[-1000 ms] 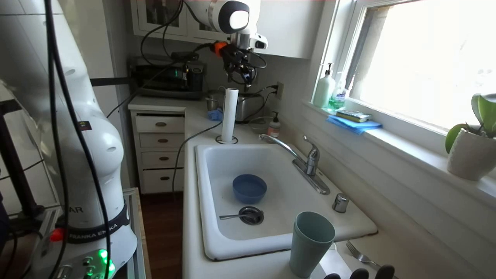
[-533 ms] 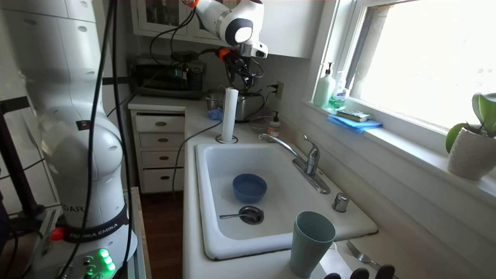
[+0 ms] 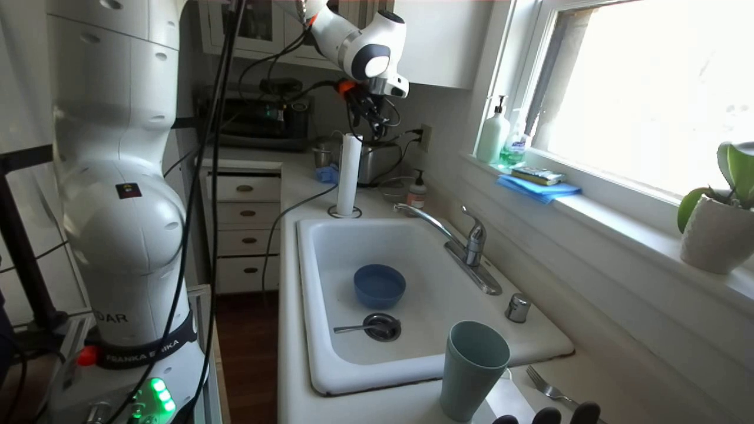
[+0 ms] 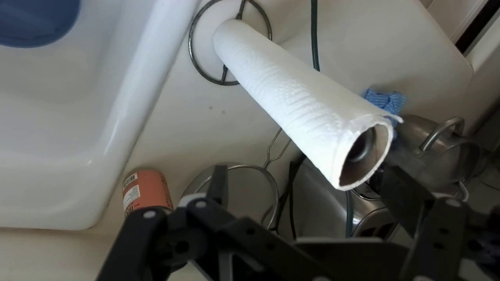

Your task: Take the paper towel roll off its holder and put it on the countertop

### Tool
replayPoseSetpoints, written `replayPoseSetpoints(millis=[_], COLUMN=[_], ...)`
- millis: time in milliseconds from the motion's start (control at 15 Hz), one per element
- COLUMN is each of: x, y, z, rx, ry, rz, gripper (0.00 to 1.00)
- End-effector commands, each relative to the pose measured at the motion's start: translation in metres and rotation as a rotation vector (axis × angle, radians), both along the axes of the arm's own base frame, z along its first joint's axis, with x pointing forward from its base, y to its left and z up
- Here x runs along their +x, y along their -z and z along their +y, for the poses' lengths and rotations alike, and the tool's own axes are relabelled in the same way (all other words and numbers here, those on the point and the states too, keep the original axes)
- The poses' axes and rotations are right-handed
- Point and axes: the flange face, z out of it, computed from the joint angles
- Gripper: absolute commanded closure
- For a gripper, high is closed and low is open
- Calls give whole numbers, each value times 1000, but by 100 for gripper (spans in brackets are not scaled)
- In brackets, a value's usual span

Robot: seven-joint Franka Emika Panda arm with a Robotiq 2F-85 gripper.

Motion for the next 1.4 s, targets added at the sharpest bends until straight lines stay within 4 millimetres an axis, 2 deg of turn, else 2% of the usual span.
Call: replayPoseSetpoints(millis=[0, 533, 1333], x=[12, 11, 11], y=[6, 20, 22], z=[19, 33, 23], rx=[34, 13, -14], ry=[9, -25, 10], rz=[36, 73, 91], gripper=[0, 0, 0])
